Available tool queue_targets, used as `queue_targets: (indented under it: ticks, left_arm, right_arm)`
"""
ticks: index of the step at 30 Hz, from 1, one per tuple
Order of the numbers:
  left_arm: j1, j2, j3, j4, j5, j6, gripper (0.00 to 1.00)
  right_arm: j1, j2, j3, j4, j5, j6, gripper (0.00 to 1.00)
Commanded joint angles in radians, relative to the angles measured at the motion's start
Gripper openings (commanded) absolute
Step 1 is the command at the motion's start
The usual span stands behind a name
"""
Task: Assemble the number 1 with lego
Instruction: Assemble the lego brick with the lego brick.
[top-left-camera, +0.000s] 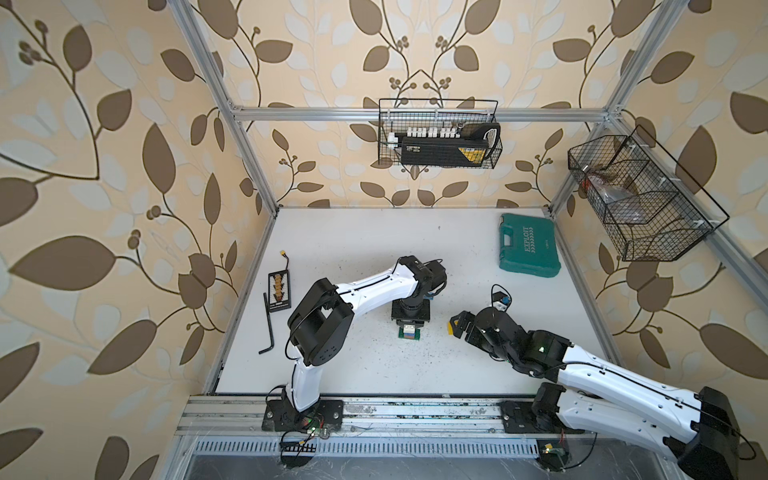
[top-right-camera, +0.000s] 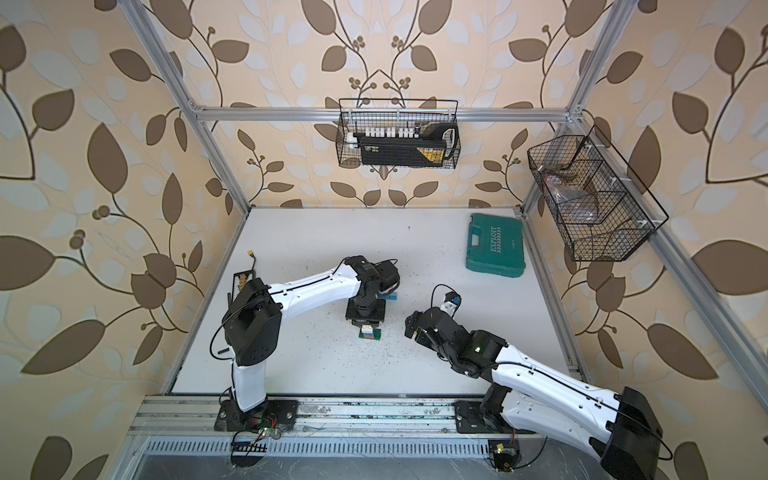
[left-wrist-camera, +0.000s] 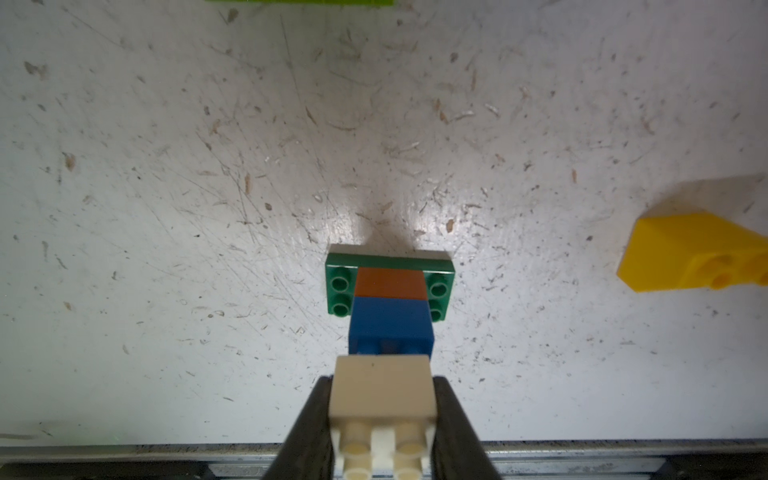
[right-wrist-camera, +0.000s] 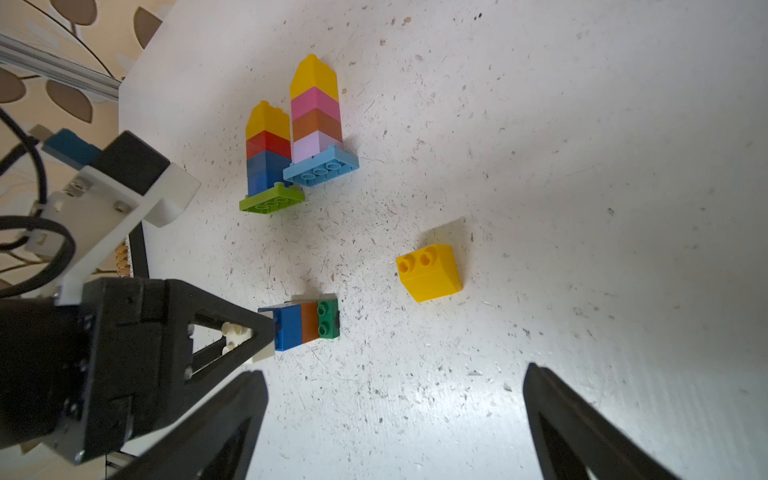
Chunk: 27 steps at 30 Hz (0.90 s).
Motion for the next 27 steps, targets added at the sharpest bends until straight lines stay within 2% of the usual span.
queue_targets:
  ticks: [1, 16, 27]
  left_arm:
    - [-0.010, 0.018, 0.022, -0.014, -0.026, 0.035, 0.23]
    - [-0.009, 0.074, 0.010, -0.007, -0.003, 0.071, 0.23]
    - [-0.008, 0.130, -0.096, 0.121, 0.070, 0.053, 0.18]
  right_arm:
    - [-0.004, 0.004, -0.013, -0.010, -0.003, 0.008, 0.99]
    - [-0.004, 0.009, -0.012, -0.012, -0.008, 0.009, 0.99]
    - [-0.004, 0.007, -0.011, -0.013, -0.009, 0.010, 1.00]
